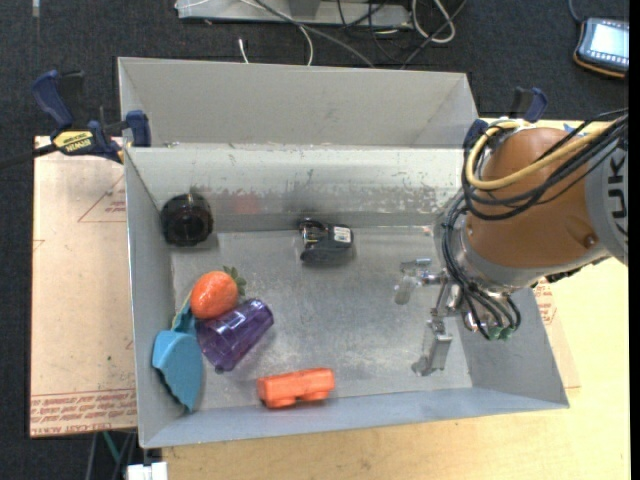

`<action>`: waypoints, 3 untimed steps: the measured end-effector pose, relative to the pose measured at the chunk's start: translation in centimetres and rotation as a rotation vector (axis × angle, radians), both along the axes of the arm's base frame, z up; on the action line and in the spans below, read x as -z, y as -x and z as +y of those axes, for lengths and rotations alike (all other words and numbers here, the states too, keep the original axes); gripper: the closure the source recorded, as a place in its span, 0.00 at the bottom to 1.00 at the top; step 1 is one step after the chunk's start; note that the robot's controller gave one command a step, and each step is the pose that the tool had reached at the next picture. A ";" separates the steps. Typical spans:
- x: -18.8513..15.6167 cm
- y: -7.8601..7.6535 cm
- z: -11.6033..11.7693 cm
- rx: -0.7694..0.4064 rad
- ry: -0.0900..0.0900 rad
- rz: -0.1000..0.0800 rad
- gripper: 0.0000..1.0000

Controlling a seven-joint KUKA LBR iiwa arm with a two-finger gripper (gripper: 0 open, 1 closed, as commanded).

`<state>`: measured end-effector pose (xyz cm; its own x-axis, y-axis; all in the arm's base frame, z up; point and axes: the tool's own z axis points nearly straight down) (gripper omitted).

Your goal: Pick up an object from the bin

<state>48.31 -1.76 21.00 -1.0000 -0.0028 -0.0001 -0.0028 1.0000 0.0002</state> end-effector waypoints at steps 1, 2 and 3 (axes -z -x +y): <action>0.0 0.0 0.0 0.000 0.000 0.000 0.00; -4.3 -2.3 0.9 -0.009 0.000 -0.003 1.00; -4.3 -2.3 0.9 -0.008 0.000 -0.002 1.00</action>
Offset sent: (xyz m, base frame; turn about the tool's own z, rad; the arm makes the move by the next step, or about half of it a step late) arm 0.0225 0.0085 0.0430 -0.0076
